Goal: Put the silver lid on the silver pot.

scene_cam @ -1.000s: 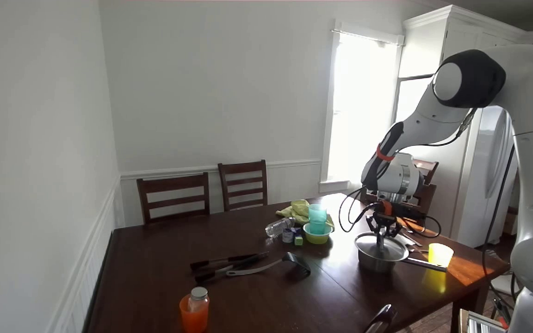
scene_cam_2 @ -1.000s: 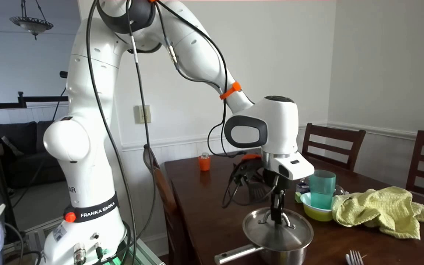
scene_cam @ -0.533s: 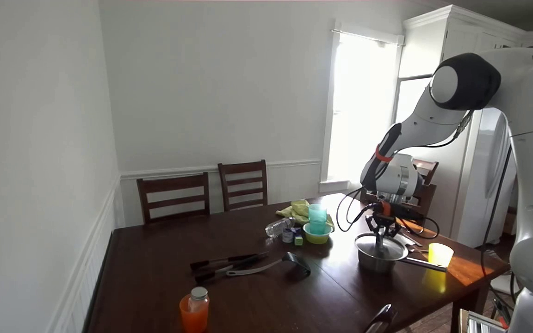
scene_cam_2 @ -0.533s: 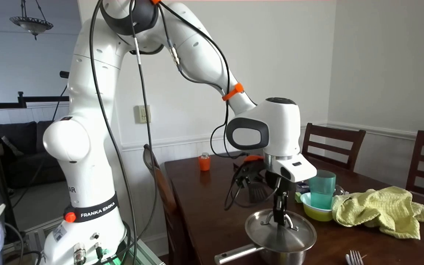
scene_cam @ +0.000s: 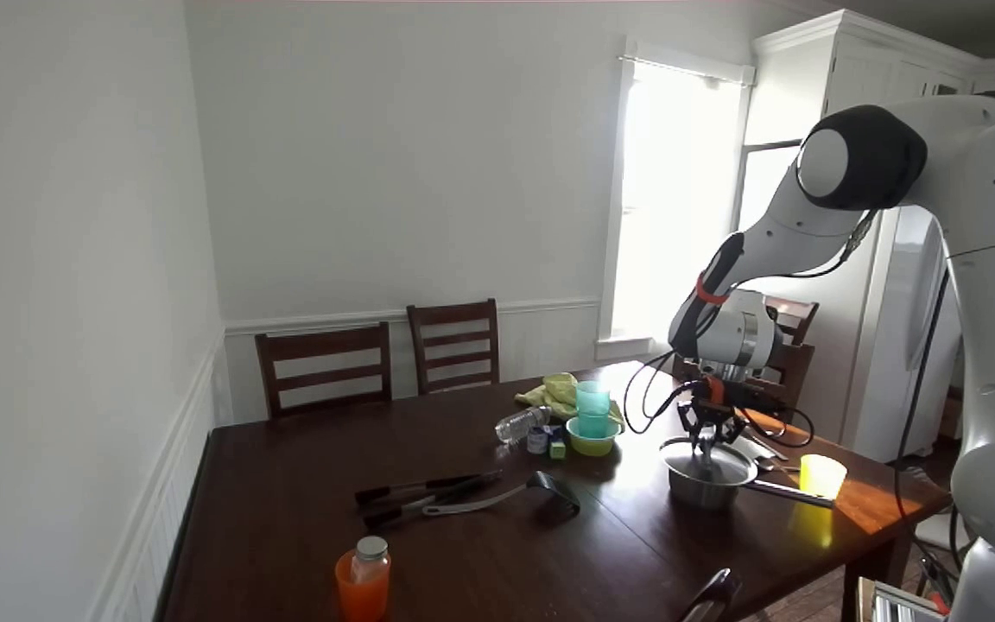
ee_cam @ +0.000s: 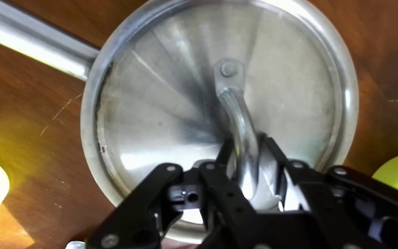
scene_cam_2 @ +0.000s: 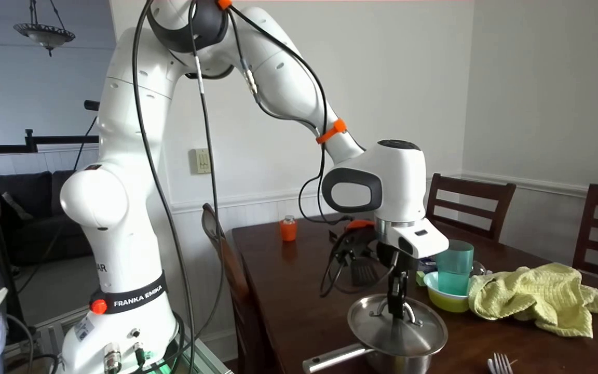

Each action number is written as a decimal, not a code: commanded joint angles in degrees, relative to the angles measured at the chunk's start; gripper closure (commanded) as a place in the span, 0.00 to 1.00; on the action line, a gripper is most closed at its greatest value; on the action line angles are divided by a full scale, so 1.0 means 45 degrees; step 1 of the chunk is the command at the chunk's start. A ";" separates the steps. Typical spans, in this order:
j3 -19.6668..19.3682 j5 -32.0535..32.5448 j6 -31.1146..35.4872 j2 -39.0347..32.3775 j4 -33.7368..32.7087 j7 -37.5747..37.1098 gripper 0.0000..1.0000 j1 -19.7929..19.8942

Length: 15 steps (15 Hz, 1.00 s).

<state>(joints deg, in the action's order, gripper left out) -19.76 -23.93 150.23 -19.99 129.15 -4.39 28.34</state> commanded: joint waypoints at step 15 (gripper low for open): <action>-0.0714 0.1078 -0.0554 0.0388 -0.0070 -0.0567 0.00 -0.0156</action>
<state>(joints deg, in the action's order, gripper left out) -21.34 -22.49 149.04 -20.62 128.53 -4.79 28.57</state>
